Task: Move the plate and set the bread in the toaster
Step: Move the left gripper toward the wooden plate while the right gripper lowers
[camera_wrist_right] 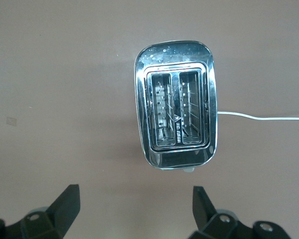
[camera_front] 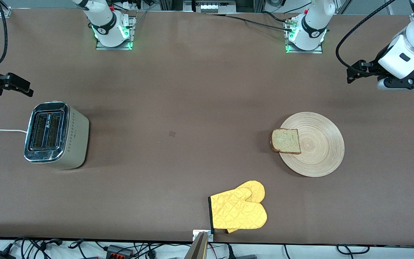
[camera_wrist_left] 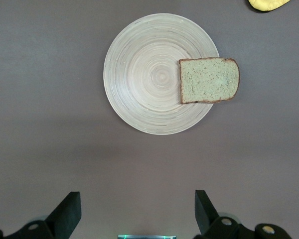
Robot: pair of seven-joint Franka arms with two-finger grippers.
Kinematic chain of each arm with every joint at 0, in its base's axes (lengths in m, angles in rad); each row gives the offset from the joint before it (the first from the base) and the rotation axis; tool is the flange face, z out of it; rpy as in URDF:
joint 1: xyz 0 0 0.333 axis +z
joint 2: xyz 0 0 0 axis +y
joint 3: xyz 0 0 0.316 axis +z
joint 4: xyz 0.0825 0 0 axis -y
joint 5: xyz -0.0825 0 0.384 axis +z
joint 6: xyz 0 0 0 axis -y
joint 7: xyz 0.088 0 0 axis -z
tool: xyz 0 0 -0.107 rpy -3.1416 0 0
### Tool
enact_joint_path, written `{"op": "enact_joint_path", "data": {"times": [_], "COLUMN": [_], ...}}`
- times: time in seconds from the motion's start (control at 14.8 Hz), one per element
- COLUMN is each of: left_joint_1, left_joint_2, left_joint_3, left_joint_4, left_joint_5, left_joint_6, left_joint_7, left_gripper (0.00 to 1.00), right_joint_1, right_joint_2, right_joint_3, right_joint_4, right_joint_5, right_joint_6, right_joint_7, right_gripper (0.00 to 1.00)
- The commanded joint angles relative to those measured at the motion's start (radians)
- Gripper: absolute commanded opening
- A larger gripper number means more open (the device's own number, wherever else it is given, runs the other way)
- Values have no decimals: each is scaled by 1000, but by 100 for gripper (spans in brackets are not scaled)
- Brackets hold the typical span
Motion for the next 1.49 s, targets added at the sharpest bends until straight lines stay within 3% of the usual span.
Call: {"op": "enact_joint_path", "data": {"times": [0.0, 0.34, 0.54, 0.74, 0.88, 1.22, 1.42], "left_joint_1": [8, 9, 100, 213, 288, 404, 422], "left_joint_2": [-19, 17, 104, 221, 350, 568, 649], "left_joint_3": [-4, 7, 16, 16, 15, 10, 12], "left_joint_4": [-8, 4, 38, 52, 105, 109, 101], "left_joint_5": [-14, -40, -98, -179, -264, -380, -414], "left_joint_6": [-4, 1, -8, 10, 1, 65, 143], "left_joint_7": [-7, -5, 79, 134, 311, 548, 630], "left_gripper": [100, 100, 100, 100, 100, 100, 100], "right_joint_1": [2, 2, 0, 0, 2, 2, 2], "right_joint_2": [-25, -24, -21, -12, -1, -4, -4], "right_joint_3": [2, 2, 2, 2, 2, 4, 2], "right_joint_4": [-26, -22, -18, -13, -10, -12, -16], "right_joint_5": [3, 3, 2, 2, 0, 2, 2], "right_joint_6": [7, 2, -7, 2, 4, 15, 21], "right_joint_7": [6, -6, -4, -6, 3, 10, 10], "right_gripper": [100, 100, 100, 100, 100, 100, 100]}}
